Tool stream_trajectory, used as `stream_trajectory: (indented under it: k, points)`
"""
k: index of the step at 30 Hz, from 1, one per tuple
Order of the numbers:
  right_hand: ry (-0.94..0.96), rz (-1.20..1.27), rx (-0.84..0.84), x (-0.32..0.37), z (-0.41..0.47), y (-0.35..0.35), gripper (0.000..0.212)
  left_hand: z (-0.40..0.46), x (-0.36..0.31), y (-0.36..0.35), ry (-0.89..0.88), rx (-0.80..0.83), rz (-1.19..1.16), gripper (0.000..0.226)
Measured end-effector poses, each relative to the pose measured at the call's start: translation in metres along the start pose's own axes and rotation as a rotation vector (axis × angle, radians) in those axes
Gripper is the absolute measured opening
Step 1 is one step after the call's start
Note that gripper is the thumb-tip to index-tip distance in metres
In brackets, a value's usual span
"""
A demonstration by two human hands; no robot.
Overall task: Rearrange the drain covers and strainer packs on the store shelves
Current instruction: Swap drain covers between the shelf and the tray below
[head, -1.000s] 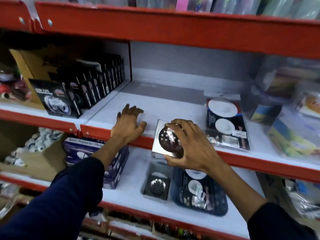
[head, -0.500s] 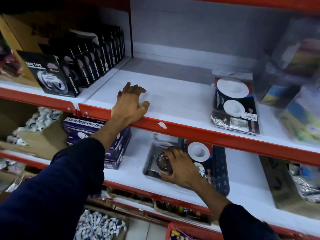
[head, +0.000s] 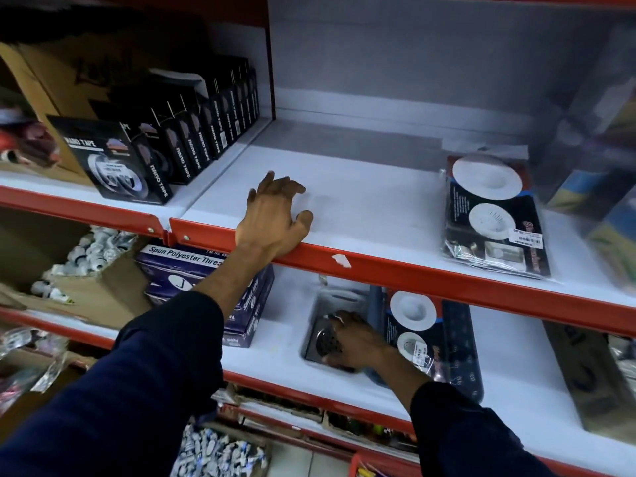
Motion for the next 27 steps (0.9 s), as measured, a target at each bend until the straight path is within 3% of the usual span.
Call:
stream_trajectory:
  k: [3,6,8,10,13,18,23,27]
  points:
    - [0.153,0.002,-0.272,0.022,-0.029,0.039,0.066,0.001,0.000,0.000,-0.005,-0.003,0.010,0.057]
    - [0.423,-0.100,-0.656,0.052,-0.075,0.088,0.038,0.001,0.001,-0.001,-0.005,-0.001,0.027,0.057]
    - [0.585,-0.171,-0.944,0.066,-0.109,0.124,0.030,0.001,0.000,-0.001,-0.009,0.013,0.040,0.057]
    - [0.578,-0.158,-1.112,0.070,-0.130,0.163,0.034,-0.002,-0.001,-0.002,-0.015,0.033,0.057,0.058]
    - [0.334,-0.138,-1.130,0.058,-0.137,0.209,0.054,-0.007,-0.003,-0.004,-0.032,0.077,0.102,0.060]
    - [-0.026,-0.169,-0.946,0.016,-0.135,0.239,0.073,-0.011,-0.016,0.001,-0.080,0.105,0.146,0.054]
    - [-0.154,-0.179,-0.908,-0.019,-0.153,0.250,0.074,-0.013,-0.065,0.001,-0.162,0.067,0.068,0.051]
    - [-0.255,-0.064,-0.938,-0.050,-0.184,0.261,0.074,-0.014,-0.132,-0.004,-0.255,0.072,-0.176,0.049]
Point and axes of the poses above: each hand's wrist, its own z-axis towards the middle knuckle, its own y-axis out of the back of the hand, x = y × z, the point moved 7 cm from there along z, towards the middle knuckle, and after that the axes turned 8 degrees about z, right-handed, at the moved point
